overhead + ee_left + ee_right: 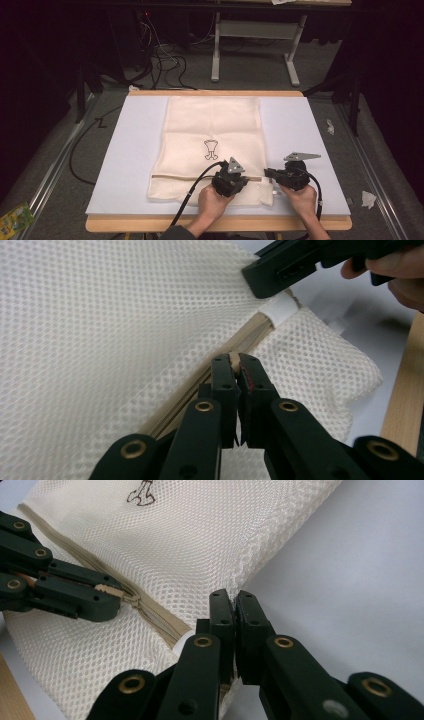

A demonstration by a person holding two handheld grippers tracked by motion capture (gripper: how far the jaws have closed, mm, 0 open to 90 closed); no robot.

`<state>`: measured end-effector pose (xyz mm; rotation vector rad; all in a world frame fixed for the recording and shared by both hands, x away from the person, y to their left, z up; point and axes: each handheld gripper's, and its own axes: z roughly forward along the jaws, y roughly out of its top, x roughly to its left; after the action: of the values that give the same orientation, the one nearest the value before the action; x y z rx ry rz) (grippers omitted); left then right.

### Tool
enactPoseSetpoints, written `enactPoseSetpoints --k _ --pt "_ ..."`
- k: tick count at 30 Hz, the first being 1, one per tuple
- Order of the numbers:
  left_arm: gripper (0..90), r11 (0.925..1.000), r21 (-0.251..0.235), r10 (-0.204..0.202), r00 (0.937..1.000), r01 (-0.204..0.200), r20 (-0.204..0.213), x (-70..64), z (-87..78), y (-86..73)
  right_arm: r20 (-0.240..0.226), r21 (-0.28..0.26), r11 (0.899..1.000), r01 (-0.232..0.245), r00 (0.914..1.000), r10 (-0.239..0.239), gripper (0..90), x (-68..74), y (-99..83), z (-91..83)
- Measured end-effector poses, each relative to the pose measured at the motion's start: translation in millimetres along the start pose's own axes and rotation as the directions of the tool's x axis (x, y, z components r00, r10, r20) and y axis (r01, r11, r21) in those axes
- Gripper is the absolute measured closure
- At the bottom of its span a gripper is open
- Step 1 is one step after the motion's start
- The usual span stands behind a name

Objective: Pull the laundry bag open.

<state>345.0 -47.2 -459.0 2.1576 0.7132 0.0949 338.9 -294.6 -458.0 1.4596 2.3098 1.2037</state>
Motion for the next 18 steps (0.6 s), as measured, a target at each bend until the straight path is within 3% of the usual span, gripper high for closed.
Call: enactPoseSetpoints --k 6,18 --pt "87.1 0.9998 -0.002 0.019 0.9997 -0.019 -0.016 -0.4 -4.7 -1.6 -0.002 0.003 1.0 0.008 1.0 -0.008 88.8 1.1 1.0 0.1" --pt "87.1 0.9999 -0.008 -0.009 1.0 0.009 -0.003 5.7 -7.3 -6.0 0.002 -0.002 1.0 0.006 1.0 -0.006 88.8 0.6 1.2 1.5"
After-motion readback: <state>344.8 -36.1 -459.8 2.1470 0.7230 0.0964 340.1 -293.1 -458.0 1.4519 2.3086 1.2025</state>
